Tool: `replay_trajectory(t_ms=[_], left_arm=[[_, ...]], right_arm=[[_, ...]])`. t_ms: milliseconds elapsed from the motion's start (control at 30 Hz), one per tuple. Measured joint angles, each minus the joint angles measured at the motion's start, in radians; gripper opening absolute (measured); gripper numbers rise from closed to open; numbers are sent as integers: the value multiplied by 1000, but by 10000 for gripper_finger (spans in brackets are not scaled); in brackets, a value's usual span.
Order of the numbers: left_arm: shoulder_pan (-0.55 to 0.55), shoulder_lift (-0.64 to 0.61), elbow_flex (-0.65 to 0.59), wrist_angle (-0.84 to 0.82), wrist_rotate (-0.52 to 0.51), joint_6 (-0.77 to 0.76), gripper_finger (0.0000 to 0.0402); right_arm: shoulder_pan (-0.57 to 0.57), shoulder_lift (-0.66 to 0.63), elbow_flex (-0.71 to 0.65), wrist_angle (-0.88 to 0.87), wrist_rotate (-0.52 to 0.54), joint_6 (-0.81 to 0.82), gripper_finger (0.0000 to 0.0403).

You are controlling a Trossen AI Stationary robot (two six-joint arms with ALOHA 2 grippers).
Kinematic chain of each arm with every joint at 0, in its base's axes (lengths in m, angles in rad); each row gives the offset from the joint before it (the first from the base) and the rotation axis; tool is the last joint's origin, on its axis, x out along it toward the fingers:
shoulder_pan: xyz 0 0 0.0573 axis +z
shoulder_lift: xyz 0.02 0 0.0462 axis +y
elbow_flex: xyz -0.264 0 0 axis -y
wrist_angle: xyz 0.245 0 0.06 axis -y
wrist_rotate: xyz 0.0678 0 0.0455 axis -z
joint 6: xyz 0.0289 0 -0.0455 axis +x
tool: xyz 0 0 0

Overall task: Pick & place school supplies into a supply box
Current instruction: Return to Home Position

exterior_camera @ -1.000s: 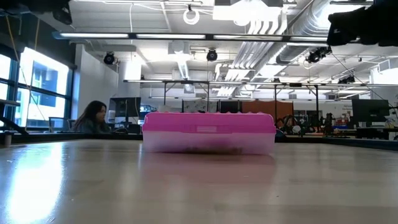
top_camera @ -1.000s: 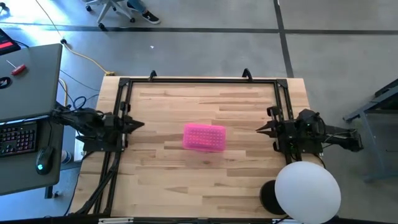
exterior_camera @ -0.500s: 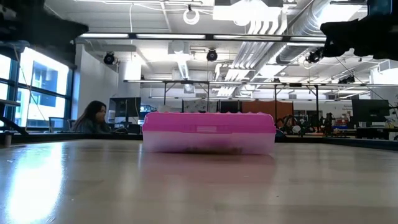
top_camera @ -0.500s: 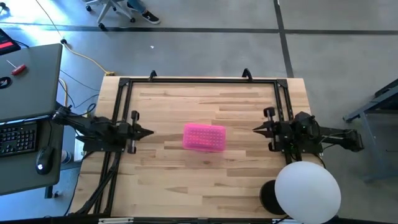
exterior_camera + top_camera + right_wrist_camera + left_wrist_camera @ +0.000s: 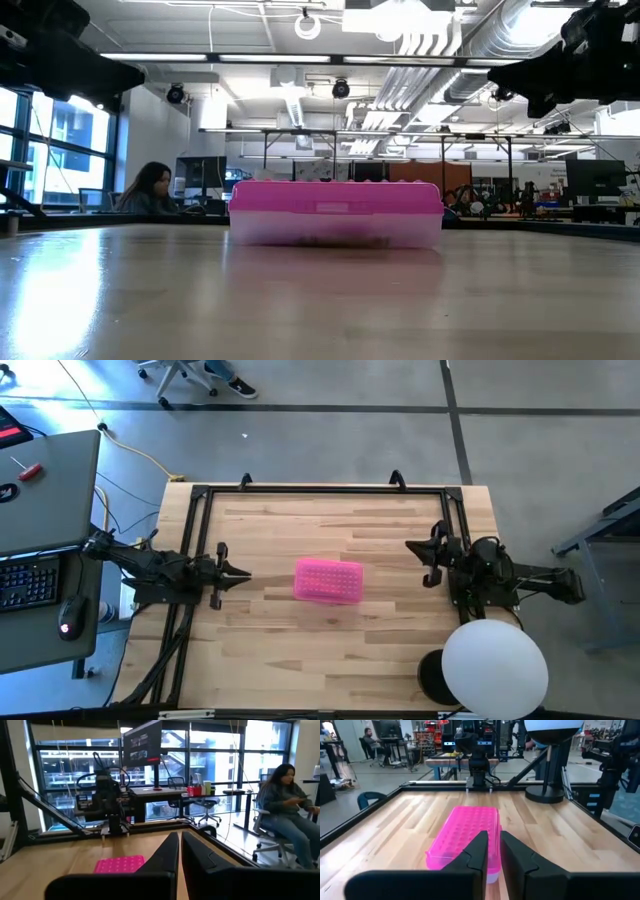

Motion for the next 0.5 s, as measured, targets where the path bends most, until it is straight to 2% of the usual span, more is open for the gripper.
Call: replay_trajectory(t_ms=[500], left_arm=[[0, 0, 0, 0, 1, 1, 74]], right_arm=[[0, 0, 0, -1, 2, -6, 0]])
